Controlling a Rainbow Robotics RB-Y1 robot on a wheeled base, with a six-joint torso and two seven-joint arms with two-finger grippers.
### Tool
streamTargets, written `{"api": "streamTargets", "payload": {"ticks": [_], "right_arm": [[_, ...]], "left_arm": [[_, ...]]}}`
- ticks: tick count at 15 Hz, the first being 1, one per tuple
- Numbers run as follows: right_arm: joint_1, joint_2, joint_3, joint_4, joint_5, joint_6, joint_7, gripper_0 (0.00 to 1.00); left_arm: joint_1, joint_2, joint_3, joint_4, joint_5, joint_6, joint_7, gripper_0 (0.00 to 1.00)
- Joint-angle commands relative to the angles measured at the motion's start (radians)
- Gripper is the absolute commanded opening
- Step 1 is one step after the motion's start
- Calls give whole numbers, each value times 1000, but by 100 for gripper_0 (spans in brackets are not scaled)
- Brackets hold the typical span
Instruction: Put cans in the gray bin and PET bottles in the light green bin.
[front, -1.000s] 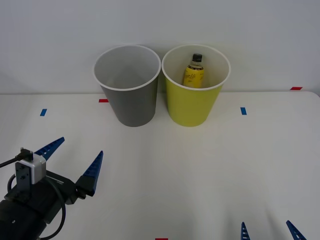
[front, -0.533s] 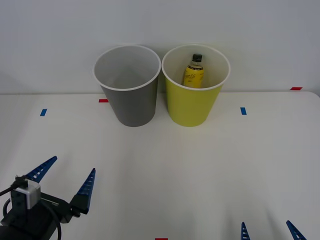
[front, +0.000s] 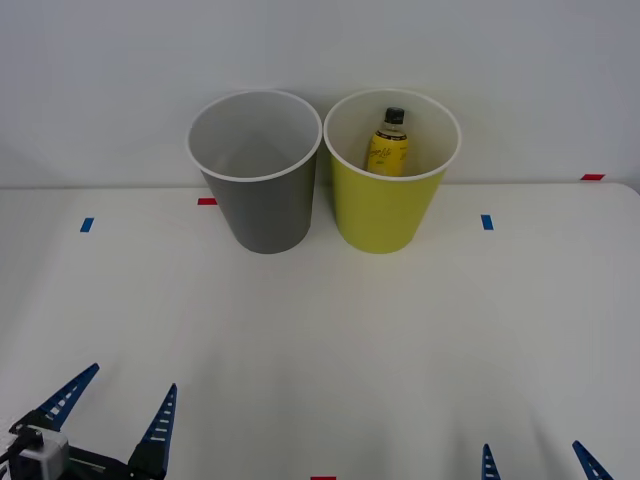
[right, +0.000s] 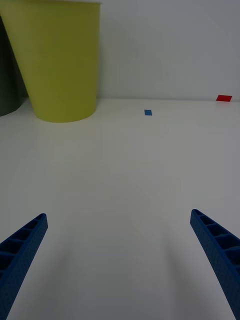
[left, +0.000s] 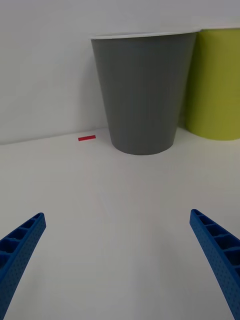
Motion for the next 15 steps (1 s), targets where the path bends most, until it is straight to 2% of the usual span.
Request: {"api": "streamTargets", "payload": {"ticks": [1, 5, 7, 15], "right_arm": [[0, 0, 0, 0, 0, 0, 0, 100], [0, 0, 0, 0, 0, 0, 0, 100], [0, 0, 0, 0, 0, 0, 0, 100], [0, 0, 0, 0, 0, 0, 0, 100]], "left_arm": [[90, -58, 11, 40, -75, -43, 12, 100], [159, -84, 20, 43, -110, -43, 37, 100], [174, -84, 34, 46, -155, -41, 122, 100], [191, -103, 79, 84, -150, -43, 112, 100]]}}
